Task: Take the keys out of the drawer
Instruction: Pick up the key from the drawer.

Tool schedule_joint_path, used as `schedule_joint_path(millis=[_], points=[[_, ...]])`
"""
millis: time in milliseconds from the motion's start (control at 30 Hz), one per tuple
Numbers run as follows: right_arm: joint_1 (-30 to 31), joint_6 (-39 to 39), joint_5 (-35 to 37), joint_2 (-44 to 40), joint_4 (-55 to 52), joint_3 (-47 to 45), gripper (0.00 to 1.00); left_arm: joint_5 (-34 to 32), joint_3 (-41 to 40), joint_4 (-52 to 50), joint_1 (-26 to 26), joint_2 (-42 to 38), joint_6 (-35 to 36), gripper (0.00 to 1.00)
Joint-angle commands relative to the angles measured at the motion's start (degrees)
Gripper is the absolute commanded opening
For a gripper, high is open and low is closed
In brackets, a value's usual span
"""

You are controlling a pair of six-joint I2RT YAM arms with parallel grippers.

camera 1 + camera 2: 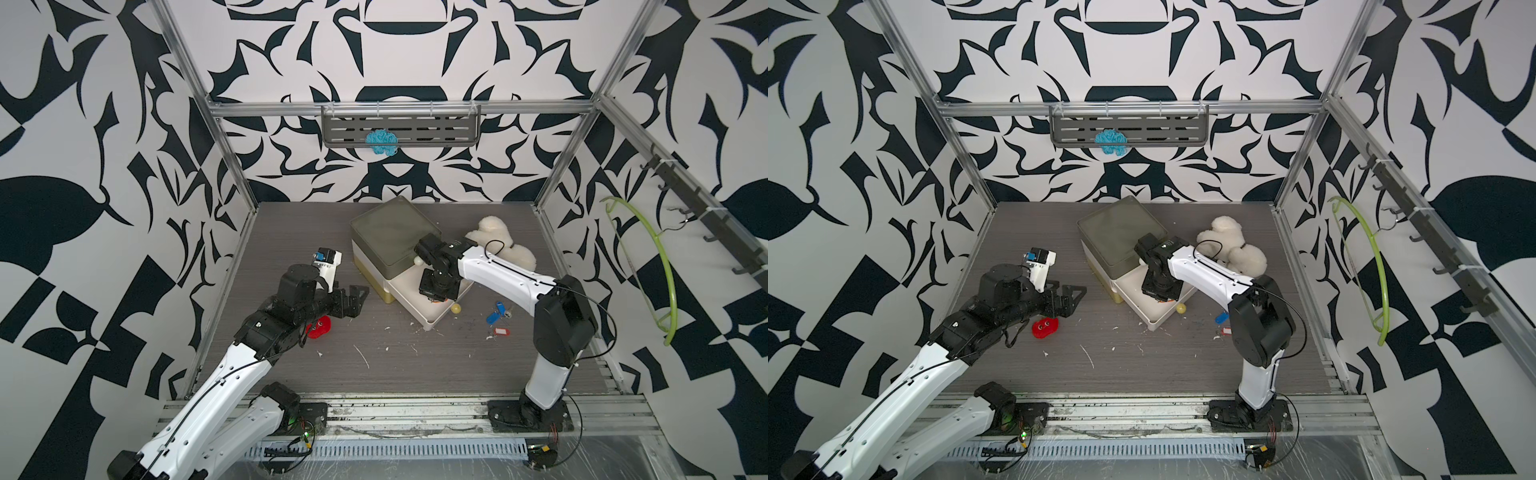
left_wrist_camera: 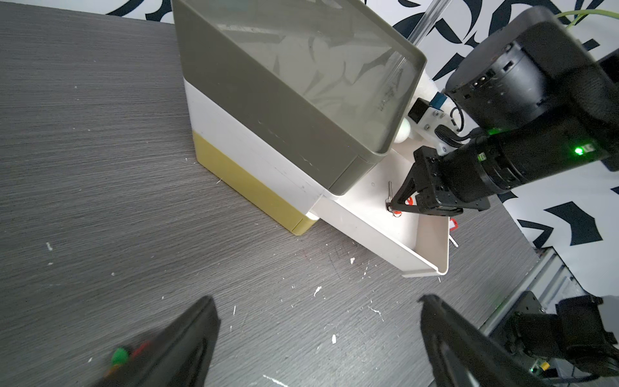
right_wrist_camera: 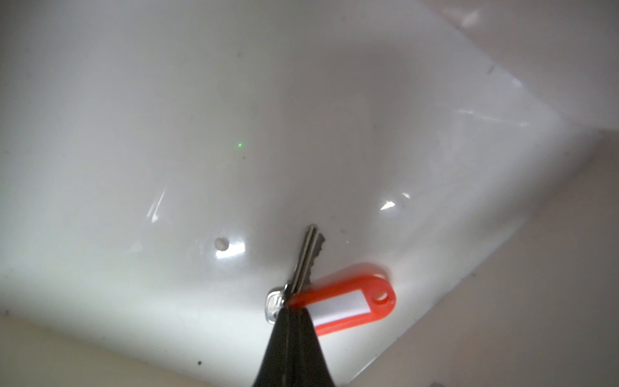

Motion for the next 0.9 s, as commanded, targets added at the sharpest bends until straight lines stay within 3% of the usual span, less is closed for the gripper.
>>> schedule_joint_path(millis=[0,367,867], points=[[0.2,-0.2,1.3,-0.5,-2.0,2.5,0.00,-0.2,-1.0,-1.0,0.2,-0.4,0.7,0.99],[0.2,2.2,3.6,-8.0,-3.1,5.1,0.00,1.5,0.3,0.3,0.3,0.2,0.0,0.99],[-0.2,3.9,5.1,-19.1,-0.8,4.1,0.00,11.4,-1.7,7.7,0.2,1.8,-6.1,0.99]])
